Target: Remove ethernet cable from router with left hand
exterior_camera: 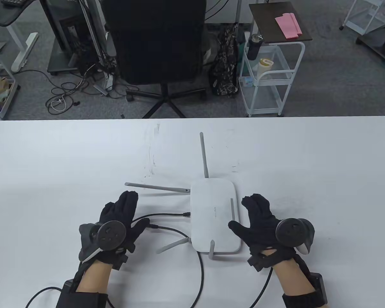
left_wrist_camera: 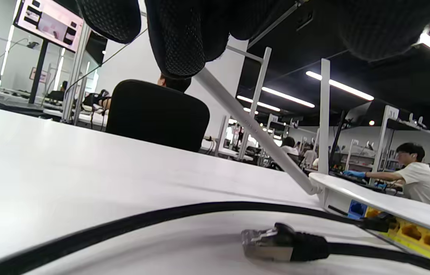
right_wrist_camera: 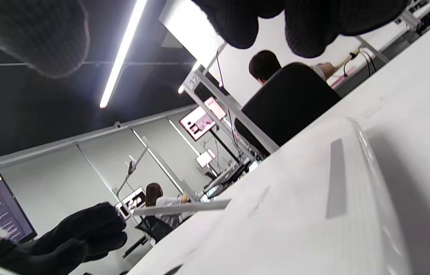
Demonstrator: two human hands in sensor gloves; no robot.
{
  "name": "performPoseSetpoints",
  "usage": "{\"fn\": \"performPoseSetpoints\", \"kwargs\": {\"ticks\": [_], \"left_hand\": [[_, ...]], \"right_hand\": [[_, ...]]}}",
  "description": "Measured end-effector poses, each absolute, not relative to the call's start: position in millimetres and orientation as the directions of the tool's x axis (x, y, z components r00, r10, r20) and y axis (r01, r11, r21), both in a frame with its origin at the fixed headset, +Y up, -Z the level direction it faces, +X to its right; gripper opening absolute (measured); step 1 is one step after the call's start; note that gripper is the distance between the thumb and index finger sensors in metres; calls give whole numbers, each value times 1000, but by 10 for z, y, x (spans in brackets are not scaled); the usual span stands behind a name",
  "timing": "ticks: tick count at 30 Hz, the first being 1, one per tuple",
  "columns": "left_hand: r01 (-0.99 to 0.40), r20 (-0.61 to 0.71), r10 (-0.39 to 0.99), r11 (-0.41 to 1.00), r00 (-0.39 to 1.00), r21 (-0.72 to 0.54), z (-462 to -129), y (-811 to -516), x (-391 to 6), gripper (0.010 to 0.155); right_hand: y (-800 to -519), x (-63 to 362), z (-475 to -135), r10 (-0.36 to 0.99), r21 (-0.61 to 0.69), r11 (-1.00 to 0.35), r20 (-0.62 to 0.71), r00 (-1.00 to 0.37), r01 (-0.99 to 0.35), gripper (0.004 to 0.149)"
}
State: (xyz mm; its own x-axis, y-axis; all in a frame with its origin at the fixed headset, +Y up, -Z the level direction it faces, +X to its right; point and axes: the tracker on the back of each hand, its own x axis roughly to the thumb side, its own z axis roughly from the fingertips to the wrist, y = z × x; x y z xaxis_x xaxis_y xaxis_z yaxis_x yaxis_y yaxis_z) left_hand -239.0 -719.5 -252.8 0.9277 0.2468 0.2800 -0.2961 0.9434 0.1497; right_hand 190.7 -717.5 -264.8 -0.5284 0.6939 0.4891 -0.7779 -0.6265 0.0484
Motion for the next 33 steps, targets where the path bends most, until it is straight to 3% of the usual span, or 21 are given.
{"fn": "performPoseSetpoints", "kwargs": {"ticks": [2, 12, 29, 33], "left_hand": [[-295, 276, 248, 944, 929, 145, -2540, -7206, -2394, 83], [-256, 269, 223, 962, 937, 91, -2570, -7254, -2364, 87], [-142, 305, 151, 989, 940, -49, -2608, -7333, -2126, 87], [-129, 362, 220, 957, 906, -259, -2621, -7416, -1968, 91]], "right_hand": [[-7184, 1914, -2670, 706, 71, -613, 497, -505, -787, 91], [-7274, 1952, -2670, 724, 99, -636, 420, -547, -766, 105], [-7348, 1957, -2694, 710, 134, -691, 311, -632, -711, 107], [-7386, 1961, -2708, 736, 169, -674, 242, -633, -719, 109]]}}
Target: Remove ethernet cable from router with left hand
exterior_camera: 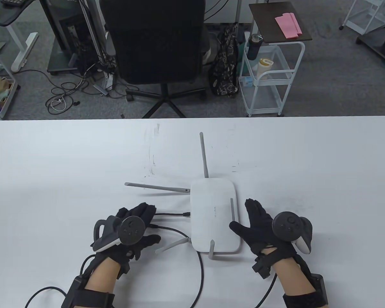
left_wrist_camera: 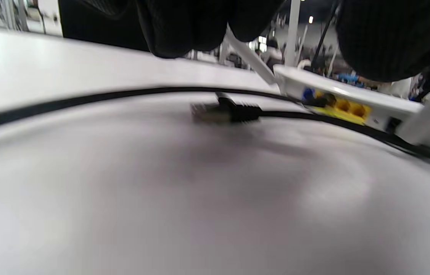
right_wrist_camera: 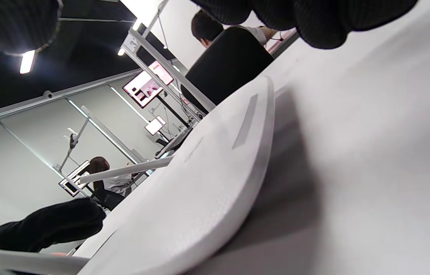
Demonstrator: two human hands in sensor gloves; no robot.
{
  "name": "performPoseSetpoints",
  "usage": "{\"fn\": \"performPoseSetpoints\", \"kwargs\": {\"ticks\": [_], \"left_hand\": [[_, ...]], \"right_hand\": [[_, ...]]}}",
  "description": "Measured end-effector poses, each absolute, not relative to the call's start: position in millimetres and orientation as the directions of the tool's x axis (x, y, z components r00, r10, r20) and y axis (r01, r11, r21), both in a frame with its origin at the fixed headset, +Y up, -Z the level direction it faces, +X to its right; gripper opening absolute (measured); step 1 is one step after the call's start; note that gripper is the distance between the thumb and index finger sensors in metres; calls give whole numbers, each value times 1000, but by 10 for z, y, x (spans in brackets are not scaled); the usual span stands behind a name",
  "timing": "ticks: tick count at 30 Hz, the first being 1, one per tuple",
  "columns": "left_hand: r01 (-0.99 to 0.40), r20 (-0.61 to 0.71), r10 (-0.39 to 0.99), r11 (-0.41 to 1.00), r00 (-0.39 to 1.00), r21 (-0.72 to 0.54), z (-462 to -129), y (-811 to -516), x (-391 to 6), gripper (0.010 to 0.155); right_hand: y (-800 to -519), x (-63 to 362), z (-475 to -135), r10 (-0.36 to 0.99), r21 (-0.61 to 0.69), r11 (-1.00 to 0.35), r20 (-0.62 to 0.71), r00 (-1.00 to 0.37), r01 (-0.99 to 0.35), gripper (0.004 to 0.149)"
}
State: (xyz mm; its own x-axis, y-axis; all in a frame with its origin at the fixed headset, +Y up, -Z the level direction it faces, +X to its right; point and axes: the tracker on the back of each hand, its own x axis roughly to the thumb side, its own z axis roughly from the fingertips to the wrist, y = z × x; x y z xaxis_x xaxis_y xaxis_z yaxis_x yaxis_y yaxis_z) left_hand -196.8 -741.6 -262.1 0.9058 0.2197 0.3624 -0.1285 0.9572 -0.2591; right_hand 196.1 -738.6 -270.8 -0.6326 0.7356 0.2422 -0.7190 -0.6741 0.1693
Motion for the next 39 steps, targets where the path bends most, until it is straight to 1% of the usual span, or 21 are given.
{"fn": "performPoseSetpoints", "kwargs": {"ticks": [2, 3, 5, 6, 8, 9, 10, 11, 13, 15, 18, 20, 21, 24, 26, 30, 31, 32, 35, 37, 39], "left_hand": [[-81, 399, 192, 957, 897, -278, -2616, -7447, -1887, 91], [-33, 415, 141, 966, 899, -257, -2614, -7450, -1825, 91], [20, 430, 92, 968, 898, -249, -2622, -7445, -1762, 91], [3, 424, 114, 964, 899, -266, -2628, -7443, -1723, 89], [-48, 414, 168, 957, 894, -285, -2655, -7445, -1667, 78], [-69, 405, 179, 960, 897, -271, -2664, -7447, -1650, 75], [-83, 379, 167, 970, 910, -229, -2679, -7445, -1627, 73], [-69, 362, 138, 978, 922, -196, -2692, -7445, -1613, 72], [-59, 357, 129, 978, 925, -201, -2707, -7447, -1578, 75], [-56, 365, 144, 968, 920, -243, -2711, -7451, -1521, 74], [-67, 359, 175, 954, 917, -293, -2730, -7442, -1388, 78], [-45, 339, 161, 945, 927, -324, -2764, -7430, -1324, 77], [-53, 323, 168, 941, 931, -335, -2791, -7425, -1304, 76], [-128, 257, 236, 918, 937, -375, -2850, -7453, -1295, 76], [-175, 221, 269, 913, 938, -367, -2865, -7486, -1290, 78], [-182, 219, 274, 914, 937, -363, -2855, -7545, -1257, 81], [-185, 228, 278, 915, 933, -359, -2849, -7573, -1245, 80], [-182, 236, 281, 912, 930, -368, -2850, -7588, -1239, 80], [-213, 234, 317, 899, 919, -383, -2864, -7631, -1234, 82], [-250, 219, 353, 887, 910, -389, -2865, -7662, -1228, 83], [-258, 216, 370, 873, 904, -415, -2872, -7660, -1220, 83]], "right_hand": [[-7410, 1950, -2713, 736, 190, -676, 217, -641, -712, 109], [-7436, 1936, -2719, 738, 211, -675, 188, -648, -707, 109], [-7456, 1921, -2725, 737, 219, -676, 177, -652, -704, 109], [-7472, 1904, -2733, 735, 226, -677, 160, -659, -700, 109], [-7493, 1877, -2741, 742, 237, -669, 150, -654, -704, 108], [-7493, 1870, -2742, 741, 229, -670, 148, -655, -706, 108], [-7492, 1857, -2751, 736, 221, -676, 143, -662, -703, 108], [-7491, 1846, -2757, 735, 229, -676, 144, -662, -701, 108], [-7492, 1834, -2755, 736, 233, -675, 132, -665, -701, 108], [-7492, 1817, -2756, 735, 243, -673, 119, -667, -699, 108], [-7482, 1761, -2780, 732, 271, -671, 89, -676, -691, 109], [-7472, 1727, -2825, 726, 283, -672, 72, -684, -684, 109], [-7458, 1700, -2862, 725, 301, -664, 34, -688, -685, 109], [-7427, 1630, -2934, 695, 355, -671, -5, -719, -651, 109], [-7417, 1587, -2961, 675, 379, -679, -17, -738, -629, 108], [-7449, 1545, -2945, 678, 362, -681, -16, -735, -636, 108], [-7453, 1545, -2950, 685, 398, -668, -2, -729, -629, 108], [-7459, 1554, -2938, 700, 431, -638, -22, -714, -638, 107], [-7485, 1592, -2919, 724, 381, -634, -12, -690, -673, 106], [-7501, 1607, -2900, 757, 381, -596, -26, -652, -707, 106], [-7519, 1605, -2891, 782, 370, -571, -26, -623, -733, 106]]}}
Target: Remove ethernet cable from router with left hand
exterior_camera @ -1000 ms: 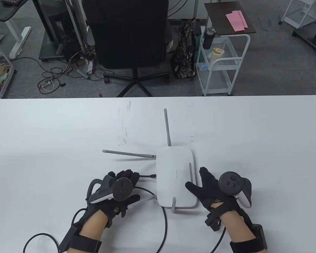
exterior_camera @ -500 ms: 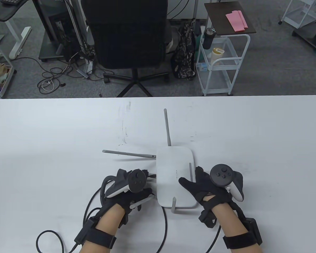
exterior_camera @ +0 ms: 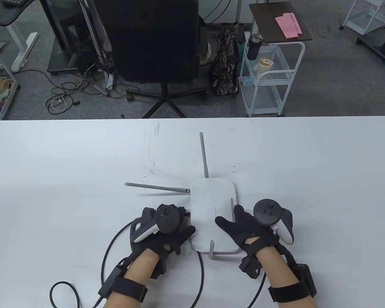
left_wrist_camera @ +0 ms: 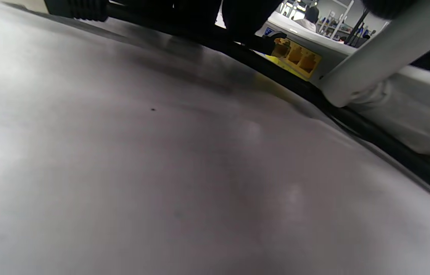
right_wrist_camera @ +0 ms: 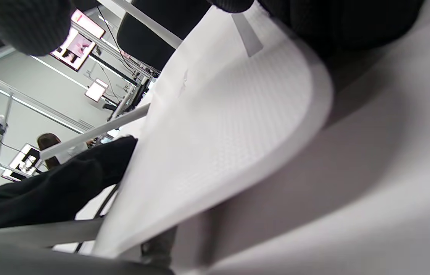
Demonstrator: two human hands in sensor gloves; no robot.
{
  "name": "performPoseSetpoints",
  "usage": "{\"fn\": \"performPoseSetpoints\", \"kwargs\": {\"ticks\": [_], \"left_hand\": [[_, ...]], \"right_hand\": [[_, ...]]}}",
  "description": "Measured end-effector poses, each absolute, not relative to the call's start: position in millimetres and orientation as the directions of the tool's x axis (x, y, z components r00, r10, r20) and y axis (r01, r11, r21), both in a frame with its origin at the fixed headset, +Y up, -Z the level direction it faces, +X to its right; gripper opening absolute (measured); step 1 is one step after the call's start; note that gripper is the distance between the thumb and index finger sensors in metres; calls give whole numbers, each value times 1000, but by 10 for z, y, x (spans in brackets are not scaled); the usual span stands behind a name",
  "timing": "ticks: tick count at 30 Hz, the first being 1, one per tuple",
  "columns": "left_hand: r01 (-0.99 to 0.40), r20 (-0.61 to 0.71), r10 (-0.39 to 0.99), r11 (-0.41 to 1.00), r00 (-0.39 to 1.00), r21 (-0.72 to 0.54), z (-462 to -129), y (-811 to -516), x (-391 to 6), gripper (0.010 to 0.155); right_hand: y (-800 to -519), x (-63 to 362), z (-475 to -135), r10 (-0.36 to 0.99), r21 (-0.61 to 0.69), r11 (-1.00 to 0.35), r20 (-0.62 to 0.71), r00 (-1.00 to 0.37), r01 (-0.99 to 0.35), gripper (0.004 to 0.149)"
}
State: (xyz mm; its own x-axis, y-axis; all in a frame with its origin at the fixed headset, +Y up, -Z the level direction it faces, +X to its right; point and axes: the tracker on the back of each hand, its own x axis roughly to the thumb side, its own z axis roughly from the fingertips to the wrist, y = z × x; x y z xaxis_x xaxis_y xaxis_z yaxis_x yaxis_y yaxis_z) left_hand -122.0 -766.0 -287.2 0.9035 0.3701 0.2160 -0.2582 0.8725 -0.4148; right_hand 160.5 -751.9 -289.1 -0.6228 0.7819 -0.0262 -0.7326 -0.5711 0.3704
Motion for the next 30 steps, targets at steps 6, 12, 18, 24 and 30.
{"fn": "performPoseSetpoints", "kwargs": {"ticks": [6, 12, 18, 24, 30], "left_hand": [[-327, 202, 459, 822, 865, -466, -2922, -7752, -1210, 80], [-405, 202, 530, 799, 824, -443, -2922, -7780, -1220, 79], [-534, 154, 665, 698, 731, -477, -2943, -7789, -1339, 81], [-672, 129, 803, 564, 582, -480, -2925, -7787, -1384, 84], [-691, 180, 798, 592, 576, -414, -2925, -7734, -1413, 84]], "right_hand": [[-7542, 1573, -2890, 785, 356, -575, -14, -620, -736, 105], [-7573, 1579, -2888, 873, 344, -457, -2, -487, -820, 102], [-7518, 1633, -2882, 941, 252, -338, 55, -335, -907, 99], [-7396, 1664, -2856, 965, 136, -228, 163, -205, -964, 99], [-7436, 1714, -2895, 984, 149, -147, 121, -129, -978, 100]]}}
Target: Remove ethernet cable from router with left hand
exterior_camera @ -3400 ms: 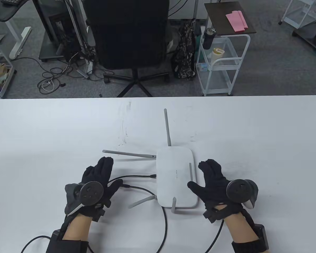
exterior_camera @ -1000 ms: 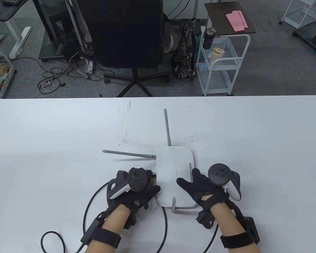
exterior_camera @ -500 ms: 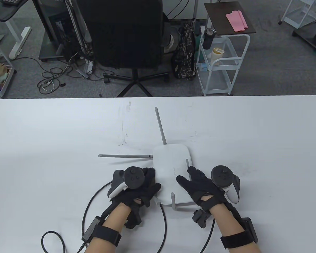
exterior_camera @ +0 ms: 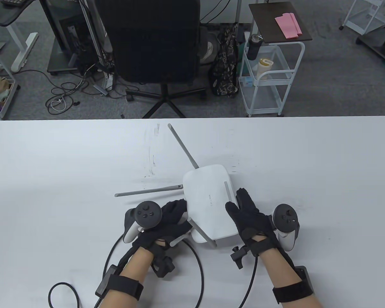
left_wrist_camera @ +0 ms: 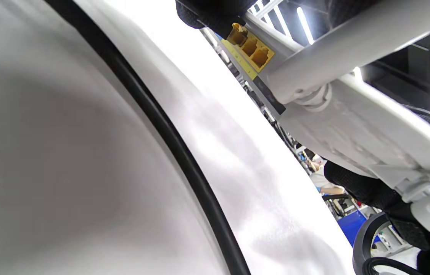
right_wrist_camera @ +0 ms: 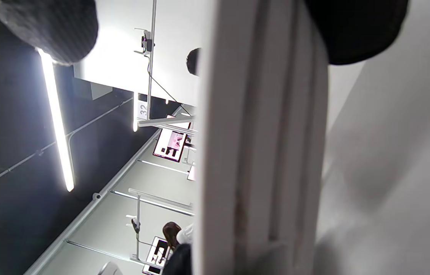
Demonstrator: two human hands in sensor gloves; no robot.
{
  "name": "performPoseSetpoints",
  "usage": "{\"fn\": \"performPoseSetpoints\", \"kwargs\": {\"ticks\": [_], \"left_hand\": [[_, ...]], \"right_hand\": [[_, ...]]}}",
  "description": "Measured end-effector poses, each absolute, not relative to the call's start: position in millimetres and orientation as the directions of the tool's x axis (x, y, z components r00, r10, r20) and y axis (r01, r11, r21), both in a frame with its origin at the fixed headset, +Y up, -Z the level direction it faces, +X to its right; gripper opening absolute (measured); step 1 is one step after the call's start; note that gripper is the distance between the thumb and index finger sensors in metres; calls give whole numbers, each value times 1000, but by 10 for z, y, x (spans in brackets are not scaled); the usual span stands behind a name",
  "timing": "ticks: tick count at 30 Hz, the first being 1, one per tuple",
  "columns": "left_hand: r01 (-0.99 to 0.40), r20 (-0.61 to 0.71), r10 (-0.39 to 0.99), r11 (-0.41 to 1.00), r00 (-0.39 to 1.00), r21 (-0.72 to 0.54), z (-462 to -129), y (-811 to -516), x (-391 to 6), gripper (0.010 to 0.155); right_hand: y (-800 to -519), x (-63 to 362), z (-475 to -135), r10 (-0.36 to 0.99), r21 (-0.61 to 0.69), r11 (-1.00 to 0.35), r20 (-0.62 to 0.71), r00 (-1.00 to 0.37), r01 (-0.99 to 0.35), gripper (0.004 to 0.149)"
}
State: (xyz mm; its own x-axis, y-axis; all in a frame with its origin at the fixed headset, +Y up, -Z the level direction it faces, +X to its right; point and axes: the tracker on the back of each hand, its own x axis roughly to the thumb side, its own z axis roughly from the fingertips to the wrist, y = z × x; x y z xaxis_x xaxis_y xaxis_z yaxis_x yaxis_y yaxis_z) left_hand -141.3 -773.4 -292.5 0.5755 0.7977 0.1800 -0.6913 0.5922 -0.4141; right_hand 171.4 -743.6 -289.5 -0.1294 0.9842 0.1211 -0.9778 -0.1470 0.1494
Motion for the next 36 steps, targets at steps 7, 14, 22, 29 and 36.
{"fn": "performPoseSetpoints", "kwargs": {"ticks": [7, 14, 22, 29, 36], "left_hand": [[-726, 140, 858, 496, 494, -476, -2940, -7768, -1304, 81], [-756, 238, 857, 515, 457, -404, -2865, -7678, -1321, 81], [-742, 347, 809, 579, 474, -337, -2801, -7426, -1319, 82], [-736, 392, 785, 603, 479, -307, -2844, -7072, -1295, 80], [-700, 426, 708, 683, 563, -208, -2813, -7052, -1306, 78]], "right_hand": [[-7512, 1753, -2953, 999, 127, 3, 35, 7, -992, 96], [-7494, 1770, -2941, 1000, 174, 26, 2, 27, -984, 95], [-7575, 1714, -2945, 981, 206, 188, -83, 175, -960, 87], [-7566, 1717, -2920, 964, 173, 257, -121, 238, -951, 83], [-7649, 1716, -2951, 947, 182, 300, -177, 268, -937, 72]]}}
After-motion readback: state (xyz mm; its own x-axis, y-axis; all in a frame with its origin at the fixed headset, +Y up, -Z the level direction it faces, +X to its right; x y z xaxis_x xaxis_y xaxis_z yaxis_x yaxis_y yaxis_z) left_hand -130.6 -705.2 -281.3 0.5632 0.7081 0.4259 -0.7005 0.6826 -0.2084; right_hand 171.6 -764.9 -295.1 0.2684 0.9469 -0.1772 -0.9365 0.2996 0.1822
